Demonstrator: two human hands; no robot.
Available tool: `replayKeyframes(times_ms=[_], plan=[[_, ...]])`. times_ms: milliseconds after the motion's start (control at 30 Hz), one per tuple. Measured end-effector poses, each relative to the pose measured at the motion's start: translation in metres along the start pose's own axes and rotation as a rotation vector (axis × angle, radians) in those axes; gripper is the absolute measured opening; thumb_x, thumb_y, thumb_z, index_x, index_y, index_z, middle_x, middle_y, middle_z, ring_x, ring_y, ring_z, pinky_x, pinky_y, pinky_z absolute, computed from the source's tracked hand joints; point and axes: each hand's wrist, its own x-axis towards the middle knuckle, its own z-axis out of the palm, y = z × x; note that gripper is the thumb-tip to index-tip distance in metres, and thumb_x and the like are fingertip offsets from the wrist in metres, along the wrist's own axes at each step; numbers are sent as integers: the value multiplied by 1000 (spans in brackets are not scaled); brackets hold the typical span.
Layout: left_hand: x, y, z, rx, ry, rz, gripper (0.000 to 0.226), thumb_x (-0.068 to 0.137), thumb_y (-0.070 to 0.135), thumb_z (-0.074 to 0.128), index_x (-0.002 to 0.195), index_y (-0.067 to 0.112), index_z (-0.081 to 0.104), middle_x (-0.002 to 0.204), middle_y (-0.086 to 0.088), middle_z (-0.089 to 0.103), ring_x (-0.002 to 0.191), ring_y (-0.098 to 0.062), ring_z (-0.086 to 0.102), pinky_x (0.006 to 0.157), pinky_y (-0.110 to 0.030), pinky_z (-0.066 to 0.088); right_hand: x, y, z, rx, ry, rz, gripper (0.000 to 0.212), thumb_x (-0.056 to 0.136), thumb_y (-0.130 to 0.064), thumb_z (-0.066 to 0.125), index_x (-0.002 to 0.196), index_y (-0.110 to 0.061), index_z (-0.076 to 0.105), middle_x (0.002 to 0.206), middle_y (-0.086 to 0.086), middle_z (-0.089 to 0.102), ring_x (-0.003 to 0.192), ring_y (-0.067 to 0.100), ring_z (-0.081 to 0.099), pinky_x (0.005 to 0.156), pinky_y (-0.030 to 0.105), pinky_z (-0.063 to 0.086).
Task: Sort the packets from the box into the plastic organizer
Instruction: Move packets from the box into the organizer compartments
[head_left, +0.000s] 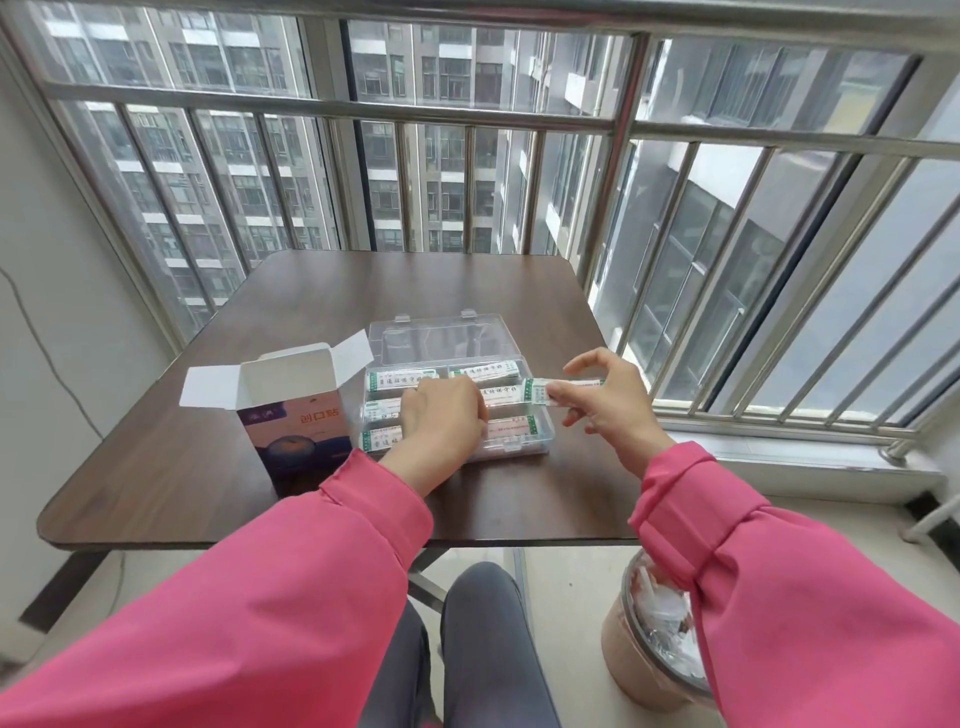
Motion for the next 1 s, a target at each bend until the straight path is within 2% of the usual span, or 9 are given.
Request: replayKeyframes(times_ms=[100,233,300,400,500,567,767,1000], plan=[[0,3,2,149,11,37,21,84,20,60,101,21,71,105,-7,67,108,-28,53,81,-32,40,1,0,0,44,9,13,24,79,-11,73,92,-14,53,69,6,67,40,5,56,36,15,34],[2,5,3,280,32,75,24,88,18,57,111,23,65,117,-4,57,115,-26,46,89,-34,35,1,0,-2,70,20,22,21,80,-12,72,93,-13,56,70,5,67,40,5,57,37,15,35],[1,9,3,251,62,117,25,88,17,53,109,22,66,114,-5,57,112,-27,46,88,-34,34,1,1,-3,76,27,22,19,81,-12,71,92,-14,56,71,5,67,40,5,57,38,15,36],[3,17,5,148,113,240,23,93,25,50,108,24,68,111,-6,56,110,-27,46,86,-34,35,2,2,-5,85,45,13,17,81,-11,70,92,-14,57,73,7,68,41,6,58,39,16,37],[8,22,7,67,47,368,22,94,29,54,111,31,66,110,-3,53,112,-23,44,88,-31,33,1,2,-8,95,53,13,16,82,-11,70,93,-11,59,73,7,67,40,5,57,38,15,37],[12,22,8,100,3,424,23,92,28,58,113,33,65,112,-2,51,114,-22,42,90,-30,33,0,2,-10,105,52,12,16,81,-10,70,93,-10,59,74,8,67,40,5,57,37,15,36],[17,25,5,216,-58,475,28,89,30,61,115,38,63,116,-3,46,117,-22,38,92,-32,31,-1,3,-14,120,51,21,15,82,-10,70,93,-9,60,75,6,65,39,5,57,37,15,36],[16,21,5,190,-34,505,29,87,26,64,114,36,63,114,-2,46,115,-21,38,90,-30,30,-2,1,-11,125,47,28,14,82,-10,70,93,-6,61,76,8,65,39,5,57,38,15,37]])
